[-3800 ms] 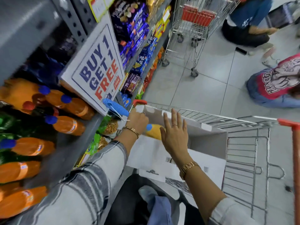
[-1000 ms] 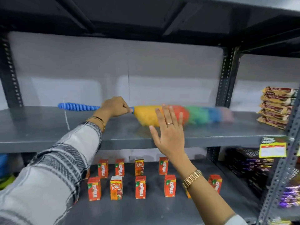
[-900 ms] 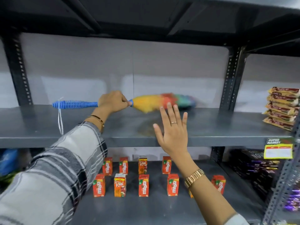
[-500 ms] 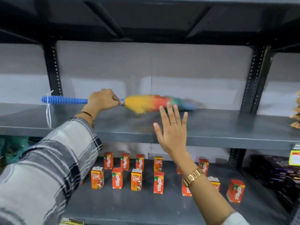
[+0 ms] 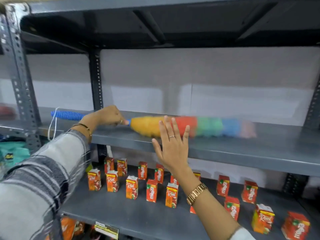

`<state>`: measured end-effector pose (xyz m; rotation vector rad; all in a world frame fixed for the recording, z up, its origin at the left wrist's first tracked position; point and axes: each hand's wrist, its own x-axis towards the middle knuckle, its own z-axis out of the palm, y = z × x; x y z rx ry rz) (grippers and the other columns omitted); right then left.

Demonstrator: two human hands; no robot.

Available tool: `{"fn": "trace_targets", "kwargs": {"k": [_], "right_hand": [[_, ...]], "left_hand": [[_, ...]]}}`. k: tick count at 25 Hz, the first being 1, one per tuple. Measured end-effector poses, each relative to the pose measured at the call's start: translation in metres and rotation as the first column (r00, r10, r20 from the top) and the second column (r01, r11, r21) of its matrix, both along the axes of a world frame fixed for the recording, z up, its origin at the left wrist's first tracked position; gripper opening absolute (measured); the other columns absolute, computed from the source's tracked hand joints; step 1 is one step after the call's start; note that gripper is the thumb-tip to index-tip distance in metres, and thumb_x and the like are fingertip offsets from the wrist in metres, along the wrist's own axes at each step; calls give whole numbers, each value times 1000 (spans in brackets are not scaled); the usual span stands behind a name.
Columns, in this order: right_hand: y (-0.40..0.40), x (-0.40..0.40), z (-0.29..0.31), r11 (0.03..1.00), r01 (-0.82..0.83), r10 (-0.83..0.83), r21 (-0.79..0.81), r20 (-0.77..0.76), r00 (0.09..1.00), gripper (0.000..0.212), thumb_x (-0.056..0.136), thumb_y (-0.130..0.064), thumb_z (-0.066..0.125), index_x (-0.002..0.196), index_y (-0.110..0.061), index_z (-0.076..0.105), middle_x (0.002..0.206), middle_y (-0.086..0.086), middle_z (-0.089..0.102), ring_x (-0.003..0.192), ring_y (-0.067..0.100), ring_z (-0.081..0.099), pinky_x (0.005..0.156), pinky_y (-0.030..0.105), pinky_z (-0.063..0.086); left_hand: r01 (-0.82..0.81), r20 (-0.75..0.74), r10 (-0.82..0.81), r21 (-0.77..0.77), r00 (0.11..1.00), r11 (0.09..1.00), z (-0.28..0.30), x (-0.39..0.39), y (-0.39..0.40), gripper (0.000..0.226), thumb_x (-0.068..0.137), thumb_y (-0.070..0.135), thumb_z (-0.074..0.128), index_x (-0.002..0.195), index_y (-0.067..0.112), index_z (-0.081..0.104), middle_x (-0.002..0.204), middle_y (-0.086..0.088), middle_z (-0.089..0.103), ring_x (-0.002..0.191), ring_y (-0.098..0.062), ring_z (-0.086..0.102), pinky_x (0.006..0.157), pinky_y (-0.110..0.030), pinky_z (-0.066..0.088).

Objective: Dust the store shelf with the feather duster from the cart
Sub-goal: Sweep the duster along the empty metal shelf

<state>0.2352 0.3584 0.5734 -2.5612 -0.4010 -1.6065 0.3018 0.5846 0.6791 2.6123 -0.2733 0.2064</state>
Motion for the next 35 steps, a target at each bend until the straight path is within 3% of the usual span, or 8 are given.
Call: {"fn": "trace_targets", "kwargs": {"k": [2, 6, 10, 15, 18, 23, 26, 35], "right_hand": [[14, 4, 1, 999, -38, 38, 10, -12, 999, 57, 89, -42, 38, 135, -8, 41, 145, 13, 39, 135, 32, 30, 110, 50, -4], [48, 9, 2, 998, -61, 61, -3, -56, 997, 58, 90, -44, 31, 133, -7, 43, 145, 12, 39, 135, 30, 31, 111, 55, 0], [80, 21, 8, 998, -53, 57, 37, -110, 992, 58, 90, -47, 39, 132, -7, 45, 144, 15, 40, 134, 35, 32, 103, 65, 3], [98, 30, 7, 999, -16, 21, 35, -149, 989, 60, 90, -48, 35, 131, -6, 45, 144, 15, 40, 134, 33, 31, 103, 64, 1], [102, 33, 6, 998, 1, 7, 59, -127, 992, 62, 89, -50, 35, 131, -5, 45, 142, 16, 42, 133, 34, 34, 103, 65, 3], [123, 37, 7, 1000, -7, 5, -12, -177, 984, 64, 92, -52, 37, 134, -4, 41, 146, 17, 36, 136, 36, 27, 106, 65, 10], [134, 40, 8, 999, -5, -4, -41, -207, 978, 66, 92, -54, 33, 137, -5, 37, 147, 16, 35, 136, 36, 25, 106, 65, 7], [143, 48, 3, 998, -1, -9, -55, -187, 982, 66, 92, -55, 33, 135, -5, 41, 143, 18, 39, 133, 37, 32, 107, 61, 20]], "left_hand": [[-90, -25, 93, 76, 995, 993, -11, -4, 26, 43, 83, 27, 69, 46, 12, 53, 51, -7, 55, 48, -17, 45, 52, -29, 41], [-382, 323, 309, 191, 894, 904, -9, -6, 47, 37, 82, 50, 60, 88, 17, 75, 101, -11, 69, 95, -35, 62, 79, -38, 48], [-306, 109, 292, 165, 950, 937, -16, -17, 79, 29, 81, 46, 64, 78, 20, 75, 89, -8, 67, 92, -31, 61, 78, -36, 46], [-534, 355, 451, 182, 819, 825, -10, -25, 107, 34, 83, 52, 56, 86, 23, 73, 89, -11, 67, 86, -33, 62, 68, -33, 41], [-428, 125, 409, 249, 904, 869, -14, -44, 144, 29, 82, 48, 62, 84, 22, 75, 87, -8, 63, 90, -30, 61, 79, -37, 48], [-696, 471, 534, 297, 702, 653, -2, -39, 136, 40, 85, 43, 56, 103, 10, 69, 104, -18, 69, 93, -39, 65, 78, -39, 51], [-656, 372, 545, 327, 751, 681, -8, -48, 150, 38, 84, 48, 58, 101, 17, 72, 106, -18, 69, 94, -37, 65, 80, -40, 52], [-767, 422, 642, 309, 640, 562, -10, -72, 179, 42, 85, 45, 56, 105, 10, 68, 108, -20, 68, 97, -39, 64, 80, -40, 51]]}}
